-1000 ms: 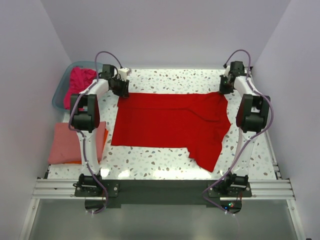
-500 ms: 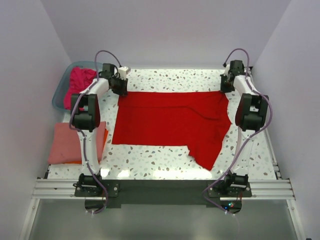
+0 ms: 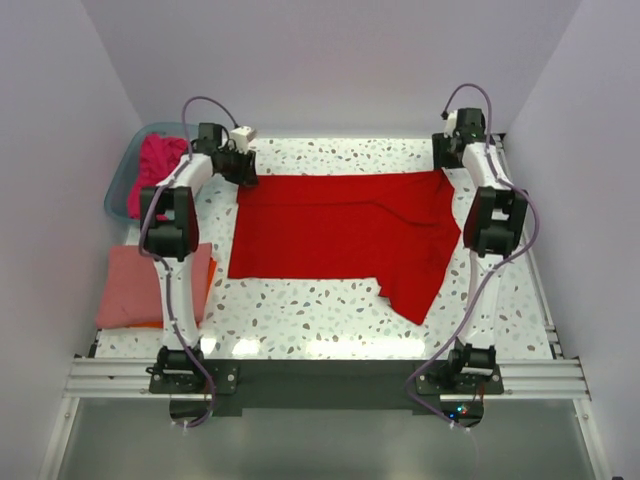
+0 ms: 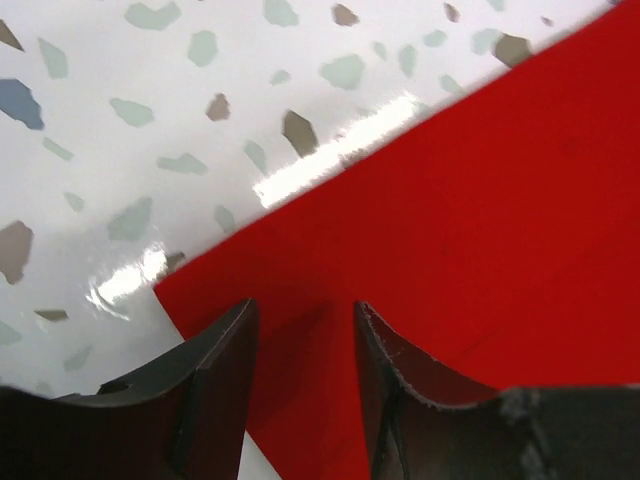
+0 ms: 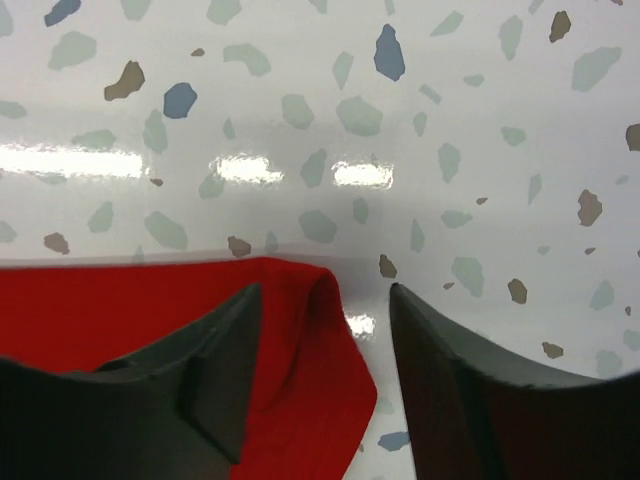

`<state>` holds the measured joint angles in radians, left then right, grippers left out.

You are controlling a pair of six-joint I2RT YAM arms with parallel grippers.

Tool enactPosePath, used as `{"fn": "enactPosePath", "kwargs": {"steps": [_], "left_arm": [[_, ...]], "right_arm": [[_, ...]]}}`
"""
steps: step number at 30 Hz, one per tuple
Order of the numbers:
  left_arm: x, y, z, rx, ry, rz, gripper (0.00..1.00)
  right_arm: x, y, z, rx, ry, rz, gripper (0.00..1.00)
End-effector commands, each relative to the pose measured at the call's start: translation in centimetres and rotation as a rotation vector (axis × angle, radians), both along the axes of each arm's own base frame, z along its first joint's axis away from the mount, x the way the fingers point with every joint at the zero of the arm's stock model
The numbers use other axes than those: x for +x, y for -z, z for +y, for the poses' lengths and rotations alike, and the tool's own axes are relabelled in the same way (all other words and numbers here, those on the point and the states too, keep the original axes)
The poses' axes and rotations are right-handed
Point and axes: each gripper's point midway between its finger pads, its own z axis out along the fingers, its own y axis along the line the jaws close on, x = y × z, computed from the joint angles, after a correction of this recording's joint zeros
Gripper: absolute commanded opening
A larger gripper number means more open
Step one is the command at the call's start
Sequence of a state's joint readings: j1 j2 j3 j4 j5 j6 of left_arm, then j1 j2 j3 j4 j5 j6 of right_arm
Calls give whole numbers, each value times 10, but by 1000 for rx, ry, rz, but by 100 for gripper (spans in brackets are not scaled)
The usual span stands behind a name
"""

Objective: Fold and stack the t-shirts
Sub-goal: Fold the tshirt

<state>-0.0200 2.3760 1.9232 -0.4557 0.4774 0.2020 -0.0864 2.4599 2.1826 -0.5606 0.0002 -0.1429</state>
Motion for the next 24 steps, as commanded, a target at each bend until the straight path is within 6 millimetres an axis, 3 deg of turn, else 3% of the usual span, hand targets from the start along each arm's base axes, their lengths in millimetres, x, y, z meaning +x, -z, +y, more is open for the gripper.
{"fn": "enactPosePath", "kwargs": {"steps": [1, 2, 3, 4, 6, 7, 8, 10, 11, 12, 13, 14, 15, 16, 17, 18, 20, 24], "left_arm": [[-2, -121, -19, -136, 115, -252, 48], [-6, -136, -22, -151, 131, -294, 49], [-20, -135, -26, -167, 152, -282, 50], [-31, -162, -27, -168, 169, -328, 50], [-60, -155, -30, -175, 220, -308, 50], [-75, -171, -31, -174, 238, -339, 50], [-94, -153, -33, -180, 250, -293, 50], [-120, -154, -23, -191, 254, -264, 50], [-135, -137, -22, -188, 267, -224, 49], [-145, -133, -21, -195, 270, -204, 49], [-156, -137, -21, -199, 273, -206, 49], [-168, -125, -18, -210, 258, -171, 49], [-174, -129, -16, -211, 251, -182, 49], [-178, -127, -15, -217, 239, -176, 49], [-186, -119, -12, -224, 225, -150, 49], [-190, -120, -11, -229, 219, -149, 49], [-196, -113, -6, -240, 192, -122, 49], [-201, -108, 4, -244, 156, -95, 49]], "right_arm": [[1, -111, 5, -8, -68, -176, 63], [-15, -109, 10, -2, -97, -129, 65], [-27, -118, 20, 29, -149, -119, 66], [-43, -145, 27, 34, -190, -138, 66], [-89, -137, 44, 50, -313, -23, 66], [-108, -139, 61, 96, -397, 0, 66], [-148, -141, 69, 89, -477, 60, 66], [-191, -139, 99, 105, -605, 134, 63], [-230, -132, 110, 101, -671, 209, 62], [-253, -130, 132, 90, -754, 237, 61], [-272, -127, 139, 61, -797, 265, 60], [-301, -121, 146, 39, -840, 275, 60], [-319, -117, 166, 2, -924, 277, 62], [-332, -99, 173, -35, -967, 290, 63], [-338, -97, 175, -102, -997, 274, 64], [-351, -99, 193, -148, -1082, 242, 64], [-363, -88, 202, -225, -1159, 242, 64], [-386, -73, 239, -308, -1331, 251, 59]]}}
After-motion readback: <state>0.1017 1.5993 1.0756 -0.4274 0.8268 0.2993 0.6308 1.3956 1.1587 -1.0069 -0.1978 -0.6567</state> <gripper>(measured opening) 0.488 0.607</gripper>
